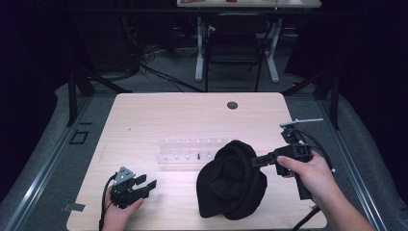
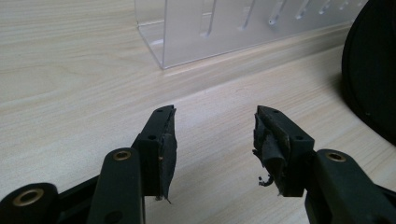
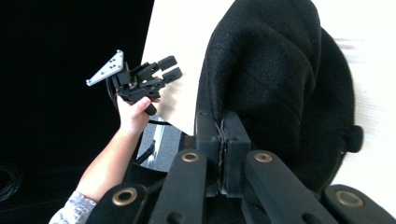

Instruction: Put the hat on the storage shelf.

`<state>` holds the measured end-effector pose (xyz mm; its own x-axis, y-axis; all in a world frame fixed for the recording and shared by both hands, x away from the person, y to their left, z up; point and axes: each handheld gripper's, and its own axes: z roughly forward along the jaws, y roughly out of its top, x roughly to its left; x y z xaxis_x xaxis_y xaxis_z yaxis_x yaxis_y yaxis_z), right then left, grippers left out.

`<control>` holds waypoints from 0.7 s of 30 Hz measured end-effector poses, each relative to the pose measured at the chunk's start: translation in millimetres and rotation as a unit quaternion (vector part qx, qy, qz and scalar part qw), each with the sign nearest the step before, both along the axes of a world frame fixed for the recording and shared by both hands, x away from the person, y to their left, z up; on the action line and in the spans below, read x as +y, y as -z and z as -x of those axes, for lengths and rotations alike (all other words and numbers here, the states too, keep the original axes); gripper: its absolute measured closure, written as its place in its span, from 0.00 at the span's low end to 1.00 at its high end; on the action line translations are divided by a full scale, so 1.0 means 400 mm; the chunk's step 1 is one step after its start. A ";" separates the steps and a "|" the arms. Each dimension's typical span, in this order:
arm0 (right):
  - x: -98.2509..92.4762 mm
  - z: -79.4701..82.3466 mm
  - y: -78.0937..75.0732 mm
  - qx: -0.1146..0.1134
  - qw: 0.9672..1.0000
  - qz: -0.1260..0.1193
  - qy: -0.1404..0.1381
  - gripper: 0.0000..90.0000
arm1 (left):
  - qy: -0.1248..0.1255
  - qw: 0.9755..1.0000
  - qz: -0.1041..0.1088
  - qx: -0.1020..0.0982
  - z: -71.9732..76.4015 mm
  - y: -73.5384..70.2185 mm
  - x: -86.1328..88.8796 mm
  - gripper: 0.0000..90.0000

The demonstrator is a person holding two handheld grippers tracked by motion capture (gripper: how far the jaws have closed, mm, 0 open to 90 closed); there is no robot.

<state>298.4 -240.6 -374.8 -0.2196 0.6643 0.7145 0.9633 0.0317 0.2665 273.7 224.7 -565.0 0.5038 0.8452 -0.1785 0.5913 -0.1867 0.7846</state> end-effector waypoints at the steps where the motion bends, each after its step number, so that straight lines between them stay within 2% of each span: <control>1: 0.001 0.001 -0.005 -0.002 1.000 -0.001 -0.002 0.98 | 0.000 1.000 0.000 0.000 0.000 0.000 0.000 0.54; 14: 0.000 0.007 -0.047 -0.019 0.999 -0.027 0.000 0.98 | 0.001 1.000 -0.002 0.001 0.000 0.001 -0.001 0.54; 21: -0.007 0.008 -0.071 -0.025 0.999 -0.033 0.003 0.98 | -0.001 1.000 -0.002 0.000 0.000 0.001 -0.002 0.54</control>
<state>295.1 -243.5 -346.5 -0.2515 0.6174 0.7454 0.9491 0.0063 0.3150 273.8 224.0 -565.4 0.5028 0.8464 -0.1752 0.5919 -0.1894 0.7835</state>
